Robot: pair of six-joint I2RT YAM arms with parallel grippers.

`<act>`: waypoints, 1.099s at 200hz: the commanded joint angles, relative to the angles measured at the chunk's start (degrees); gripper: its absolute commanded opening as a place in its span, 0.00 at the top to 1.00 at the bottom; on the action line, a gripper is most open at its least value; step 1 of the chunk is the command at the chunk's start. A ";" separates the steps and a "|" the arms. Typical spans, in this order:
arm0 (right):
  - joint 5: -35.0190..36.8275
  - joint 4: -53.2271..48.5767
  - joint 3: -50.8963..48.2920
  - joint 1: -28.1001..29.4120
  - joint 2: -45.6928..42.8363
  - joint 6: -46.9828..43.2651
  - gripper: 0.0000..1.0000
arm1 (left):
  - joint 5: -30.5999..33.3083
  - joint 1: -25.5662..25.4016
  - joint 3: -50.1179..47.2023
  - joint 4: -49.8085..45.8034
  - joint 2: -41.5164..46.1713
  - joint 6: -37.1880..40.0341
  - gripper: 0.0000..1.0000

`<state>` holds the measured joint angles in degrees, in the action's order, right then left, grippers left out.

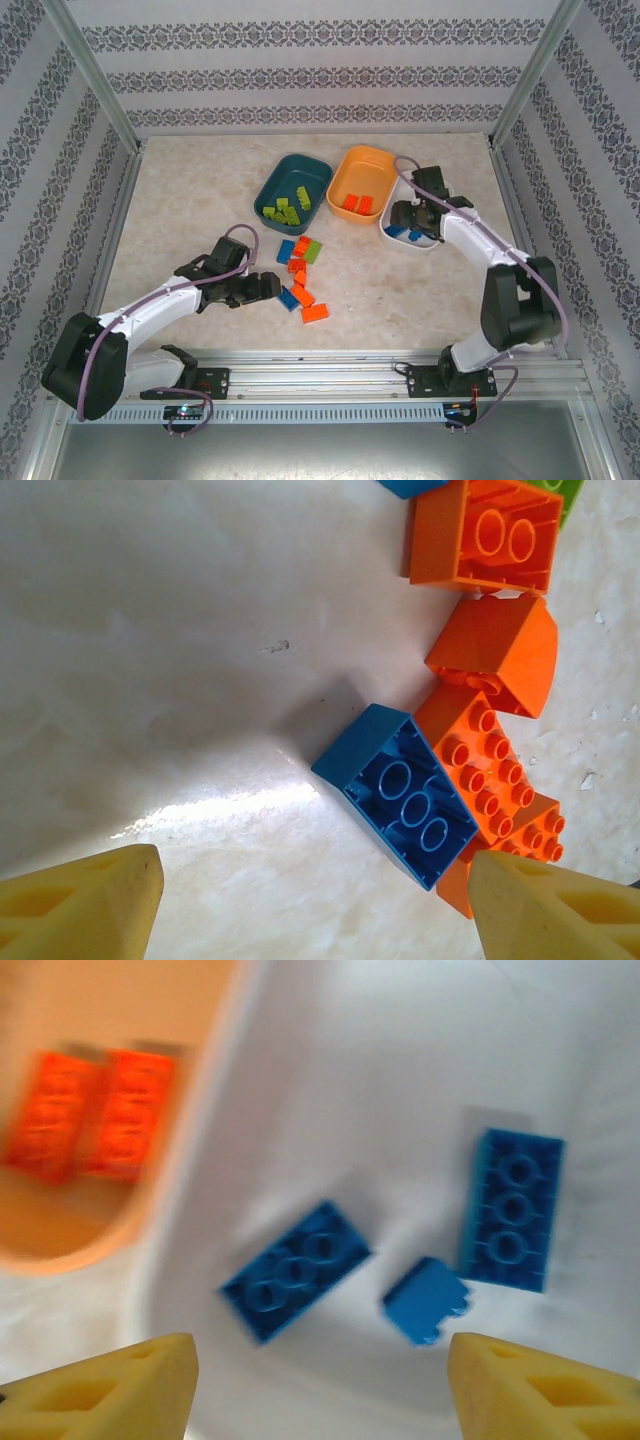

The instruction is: Sort the legos into containers by color

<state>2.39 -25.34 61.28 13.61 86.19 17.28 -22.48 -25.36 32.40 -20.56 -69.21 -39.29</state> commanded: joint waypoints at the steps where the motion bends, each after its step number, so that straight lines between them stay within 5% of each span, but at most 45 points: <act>1: -4.73 -1.43 -1.35 8.22 -6.33 -3.65 0.31 | -0.94 0.58 0.93 0.71 -1.86 -0.43 0.20; 20: -14.66 -1.19 -4.28 14.86 -6.12 -2.87 0.30 | -0.42 0.57 0.96 1.82 -2.70 -1.01 0.20; 75: -11.92 2.22 -4.11 30.89 2.46 7.81 0.30 | 3.30 0.79 1.12 1.61 -1.00 -1.93 0.20; 174: -13.95 1.46 9.14 35.96 21.19 11.68 0.32 | 2.46 4.28 -1.97 -1.53 5.79 0.26 0.19; 220: -14.70 0.50 11.62 36.49 24.86 12.10 0.41 | 1.20 6.74 -3.13 -2.64 7.59 1.61 0.19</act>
<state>-11.44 -23.75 70.72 49.04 109.27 28.42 -20.32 -20.14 30.41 -20.69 -63.22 -39.55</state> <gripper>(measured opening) 0.615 0.810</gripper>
